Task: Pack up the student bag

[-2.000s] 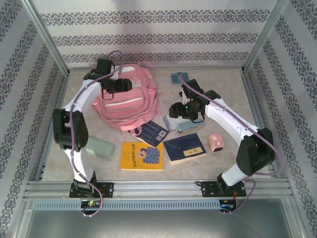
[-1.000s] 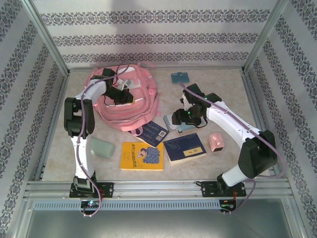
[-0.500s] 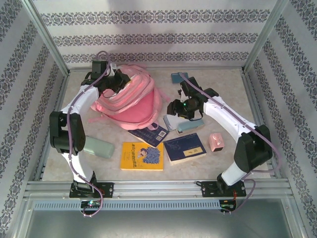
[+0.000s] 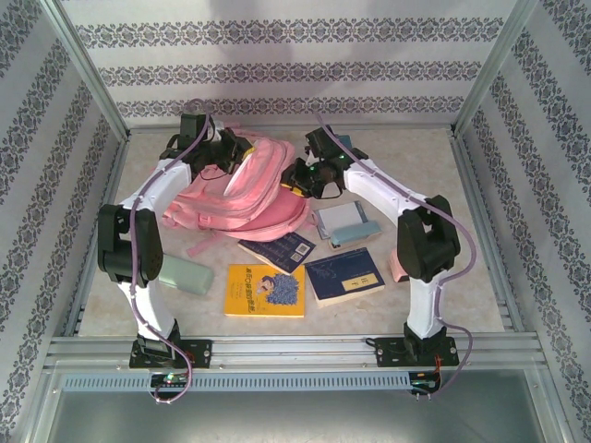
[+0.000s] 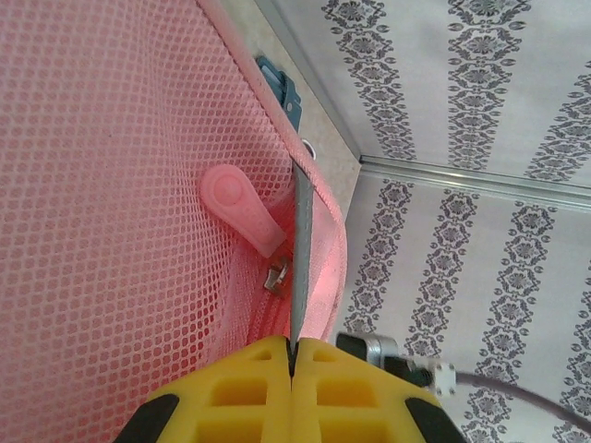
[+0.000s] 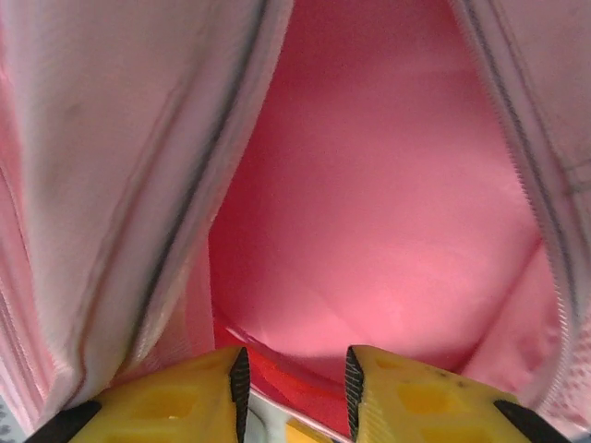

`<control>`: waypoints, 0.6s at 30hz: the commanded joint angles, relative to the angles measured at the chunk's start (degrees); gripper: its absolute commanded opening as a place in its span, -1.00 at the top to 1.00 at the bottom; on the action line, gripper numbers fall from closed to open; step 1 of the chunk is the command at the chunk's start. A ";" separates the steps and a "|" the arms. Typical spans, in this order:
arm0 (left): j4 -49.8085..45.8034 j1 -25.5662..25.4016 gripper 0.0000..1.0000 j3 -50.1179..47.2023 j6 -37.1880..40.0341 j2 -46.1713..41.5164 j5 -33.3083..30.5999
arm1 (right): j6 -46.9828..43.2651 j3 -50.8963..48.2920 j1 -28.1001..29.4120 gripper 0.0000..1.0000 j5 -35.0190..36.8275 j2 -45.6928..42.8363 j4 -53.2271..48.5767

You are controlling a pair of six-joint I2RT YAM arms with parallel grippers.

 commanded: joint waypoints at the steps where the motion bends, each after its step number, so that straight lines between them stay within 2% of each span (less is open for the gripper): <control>1: -2.54 -0.37 1.00 2.92 3.77 0.49 4.13 | 8.04 -1.36 -0.17 0.27 -4.09 0.30 15.88; 4: -11.18 -0.38 1.00 5.51 10.57 1.28 2.25 | 11.56 -6.00 -0.15 0.29 -6.54 -0.94 27.67; 6: -16.27 -0.38 1.00 7.38 14.15 1.99 0.77 | 12.10 -7.85 -0.12 0.27 -7.11 -1.64 32.10; 8: -19.28 -0.37 1.00 8.65 15.98 2.65 0.50 | 12.11 -9.75 -0.25 0.06 -7.70 -2.28 36.31; 10: -18.32 -0.30 1.00 8.50 15.13 2.76 1.72 | 11.56 -11.31 -0.54 -0.09 -7.54 -2.70 38.53; 12: -17.03 -0.27 1.00 8.39 13.66 2.60 2.53 | 10.58 -13.61 -0.95 -0.15 -5.18 -3.67 39.75; 13: -16.27 -0.12 1.00 8.29 12.79 2.42 3.07 | 10.40 -15.30 -1.09 -0.08 -3.34 -4.33 40.84; 16: -13.02 0.53 1.00 8.09 8.98 1.71 4.63 | 11.40 -18.19 -1.66 0.48 -0.89 -4.37 42.62; 18: -11.06 0.99 1.00 7.94 6.67 0.88 5.04 | 12.94 -19.77 -1.89 0.72 -0.88 -3.71 44.76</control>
